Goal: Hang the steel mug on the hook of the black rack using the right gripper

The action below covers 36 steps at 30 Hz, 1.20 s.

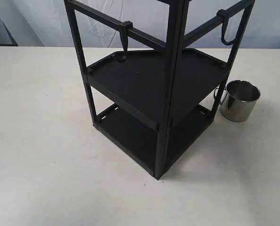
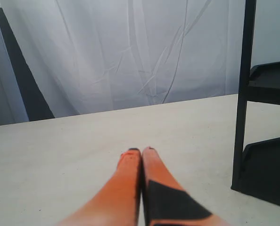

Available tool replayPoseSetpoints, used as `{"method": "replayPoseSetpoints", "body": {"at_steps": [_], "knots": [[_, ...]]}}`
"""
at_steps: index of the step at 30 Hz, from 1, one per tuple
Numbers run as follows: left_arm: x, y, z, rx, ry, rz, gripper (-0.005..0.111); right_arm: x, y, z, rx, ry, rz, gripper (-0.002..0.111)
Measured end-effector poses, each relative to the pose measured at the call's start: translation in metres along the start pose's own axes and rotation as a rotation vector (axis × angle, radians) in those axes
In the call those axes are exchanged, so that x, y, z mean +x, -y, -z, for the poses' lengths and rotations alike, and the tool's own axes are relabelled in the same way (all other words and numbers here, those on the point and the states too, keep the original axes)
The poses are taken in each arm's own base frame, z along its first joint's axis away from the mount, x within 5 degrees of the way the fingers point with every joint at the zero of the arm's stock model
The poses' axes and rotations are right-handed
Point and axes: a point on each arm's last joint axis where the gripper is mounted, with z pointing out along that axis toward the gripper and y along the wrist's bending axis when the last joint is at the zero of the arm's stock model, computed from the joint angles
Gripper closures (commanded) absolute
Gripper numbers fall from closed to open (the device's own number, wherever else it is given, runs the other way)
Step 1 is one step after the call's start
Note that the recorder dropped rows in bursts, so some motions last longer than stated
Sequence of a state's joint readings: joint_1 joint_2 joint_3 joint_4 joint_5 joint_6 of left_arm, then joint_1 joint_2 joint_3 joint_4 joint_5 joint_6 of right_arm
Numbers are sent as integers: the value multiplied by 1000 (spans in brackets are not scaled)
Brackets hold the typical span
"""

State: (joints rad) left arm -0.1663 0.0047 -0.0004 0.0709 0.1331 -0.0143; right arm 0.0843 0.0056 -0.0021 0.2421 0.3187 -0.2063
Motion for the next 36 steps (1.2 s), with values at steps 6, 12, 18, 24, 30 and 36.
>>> {"method": "replayPoseSetpoints", "body": {"at_steps": [6,12,18,24,30,36], "knots": [[0,0,0,0,0,0,105,-2,-2,0,-19,23,-89,109],[0,0,0,0,0,0,105,-19,-10,3,-212,131,-1036,109],[0,0,0,0,0,0,105,-29,12,6,-118,362,-1373,109],[0,0,0,0,0,0,105,-31,27,10,-7,511,-1429,109],[0,0,0,0,0,0,105,-40,14,10,-110,425,-1290,109],[0,0,0,0,0,0,105,-101,5,21,-54,450,-591,109]]}}
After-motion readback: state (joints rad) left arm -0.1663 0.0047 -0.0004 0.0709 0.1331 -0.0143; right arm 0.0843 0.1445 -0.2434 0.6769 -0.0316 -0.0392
